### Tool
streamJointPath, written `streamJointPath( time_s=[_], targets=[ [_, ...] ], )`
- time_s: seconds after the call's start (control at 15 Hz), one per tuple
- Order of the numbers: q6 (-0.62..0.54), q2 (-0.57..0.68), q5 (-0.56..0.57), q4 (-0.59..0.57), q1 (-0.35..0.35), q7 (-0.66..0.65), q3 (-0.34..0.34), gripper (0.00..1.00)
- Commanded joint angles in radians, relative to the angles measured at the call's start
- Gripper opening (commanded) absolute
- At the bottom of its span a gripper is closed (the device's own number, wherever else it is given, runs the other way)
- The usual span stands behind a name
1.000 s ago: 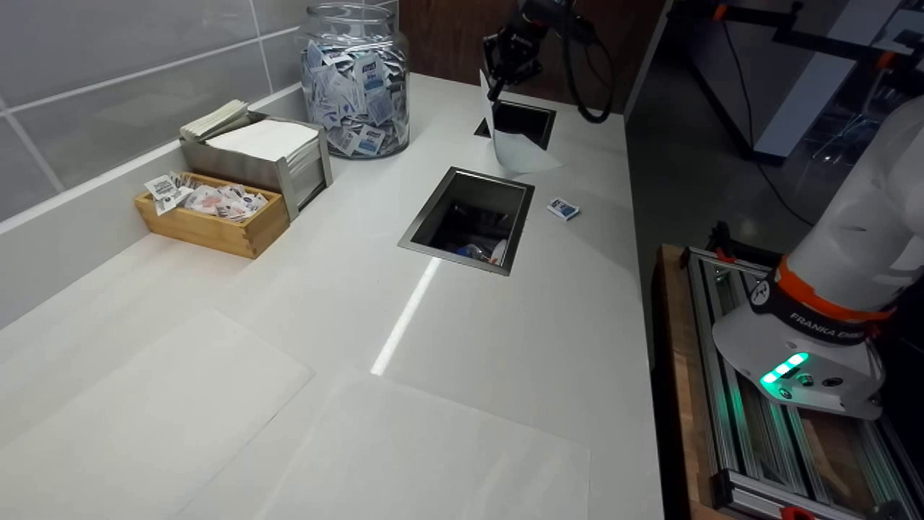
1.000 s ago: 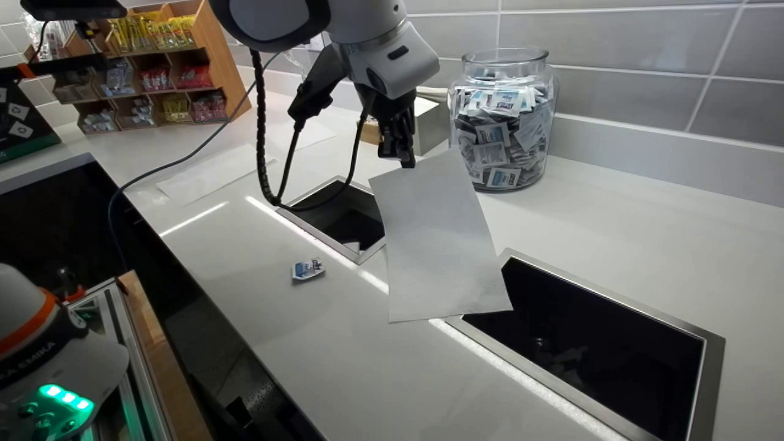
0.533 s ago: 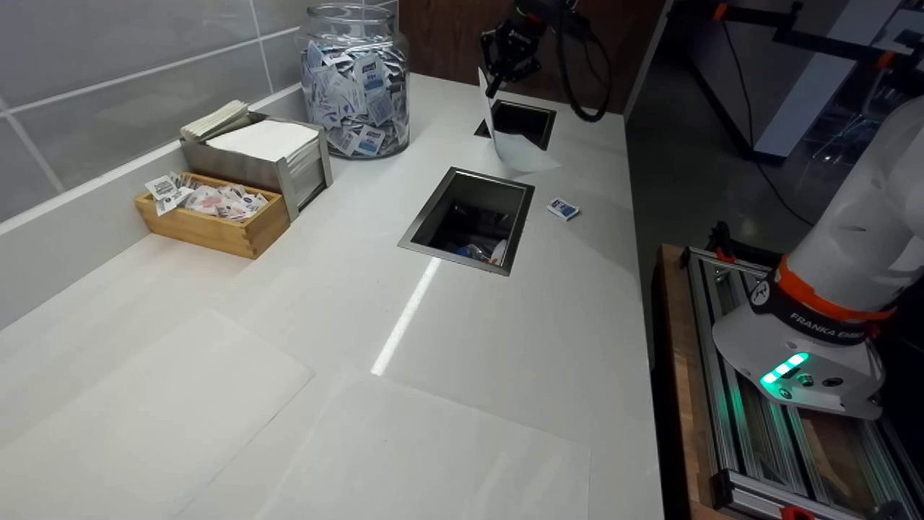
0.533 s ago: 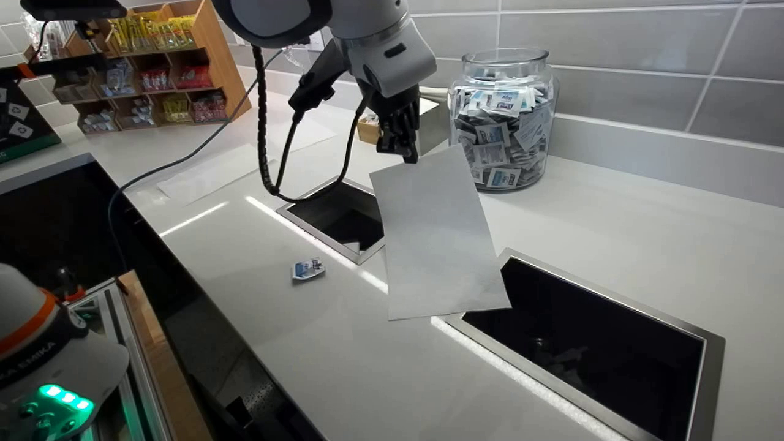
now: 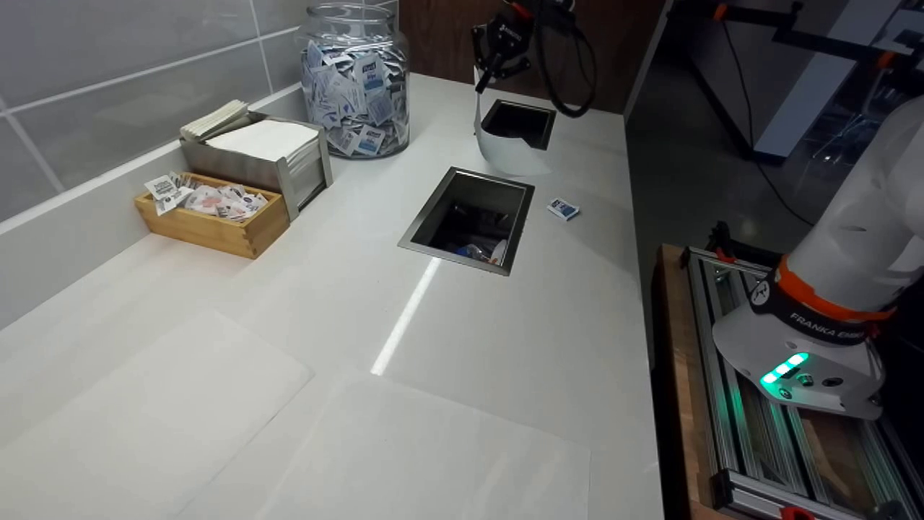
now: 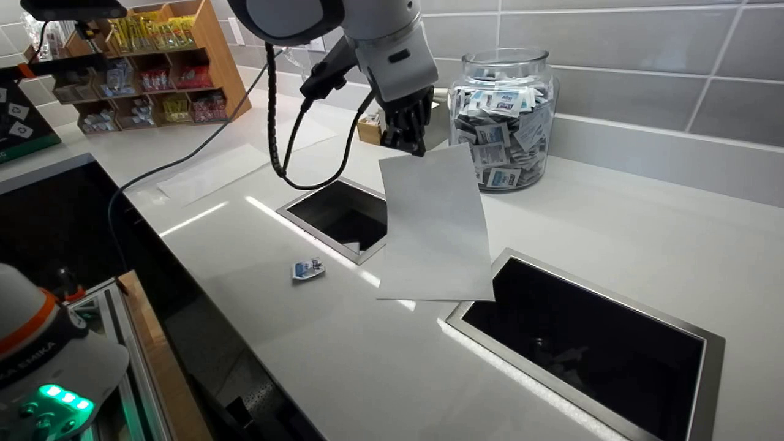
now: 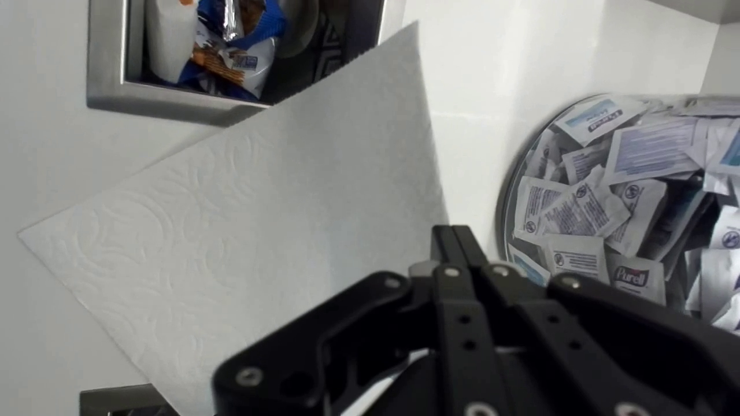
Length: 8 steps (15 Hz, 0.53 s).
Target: Move the piece of tissue forward, pick up the white sachet and then throw it in the opening on the left
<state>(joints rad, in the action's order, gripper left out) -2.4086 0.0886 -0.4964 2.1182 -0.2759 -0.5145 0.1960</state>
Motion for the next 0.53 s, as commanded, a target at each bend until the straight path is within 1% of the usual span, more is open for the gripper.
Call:
streamJointPath(
  time_s=[0.0,0.33,0.47],
  targets=[
    [0.028,0.058,-0.053,-0.062,0.006,-0.069,0.02,0.0],
    [0.021,0.105,-0.121,-0.116,-0.003,-0.131,0.027,0.0],
    [0.016,0.127,-0.108,-0.133,0.001,-0.166,0.034,0.0]
  ],
)
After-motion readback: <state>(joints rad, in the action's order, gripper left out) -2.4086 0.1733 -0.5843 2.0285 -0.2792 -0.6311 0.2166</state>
